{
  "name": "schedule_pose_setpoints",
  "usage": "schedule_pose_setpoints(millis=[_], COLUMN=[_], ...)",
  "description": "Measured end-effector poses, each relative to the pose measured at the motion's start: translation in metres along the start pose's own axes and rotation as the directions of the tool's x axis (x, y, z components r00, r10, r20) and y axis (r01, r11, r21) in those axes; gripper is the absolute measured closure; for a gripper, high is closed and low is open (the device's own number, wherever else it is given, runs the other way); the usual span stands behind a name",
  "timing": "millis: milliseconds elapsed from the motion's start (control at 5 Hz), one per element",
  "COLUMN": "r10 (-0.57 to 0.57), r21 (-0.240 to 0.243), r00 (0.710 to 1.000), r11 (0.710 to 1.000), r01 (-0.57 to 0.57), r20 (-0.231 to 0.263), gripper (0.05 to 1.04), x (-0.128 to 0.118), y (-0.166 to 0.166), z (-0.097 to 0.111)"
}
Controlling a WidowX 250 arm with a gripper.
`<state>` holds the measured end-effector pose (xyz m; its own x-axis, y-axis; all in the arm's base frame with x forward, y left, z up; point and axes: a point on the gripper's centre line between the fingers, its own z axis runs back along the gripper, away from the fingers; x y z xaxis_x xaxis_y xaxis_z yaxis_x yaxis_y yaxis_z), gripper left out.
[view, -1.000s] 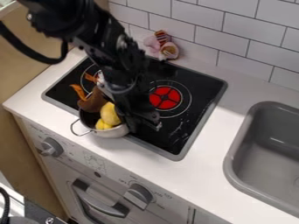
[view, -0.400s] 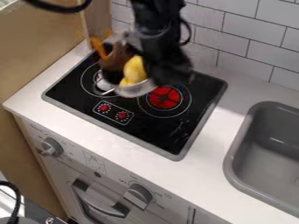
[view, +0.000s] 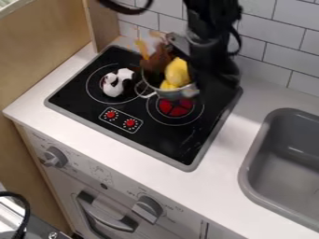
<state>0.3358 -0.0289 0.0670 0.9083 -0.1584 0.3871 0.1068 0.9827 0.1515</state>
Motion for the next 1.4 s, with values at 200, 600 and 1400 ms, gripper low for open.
schedule_pose_setpoints(millis=[200, 600, 1400], r10=[-0.008, -0.040, 0.062], r21=[0.021, 0.041, -0.009], r00=[1.000, 0.998, 0.997], r11=[1.000, 0.998, 0.998], r01=[0.008, 0.038, -0.062], r20=[0.011, 0.045, -0.035], gripper=[1.029, 1.010, 0.094], x=[0.003, 0.002, -0.016], y=[-0.005, -0.010, -0.019], z=[-0.015, -0.044, -0.035])
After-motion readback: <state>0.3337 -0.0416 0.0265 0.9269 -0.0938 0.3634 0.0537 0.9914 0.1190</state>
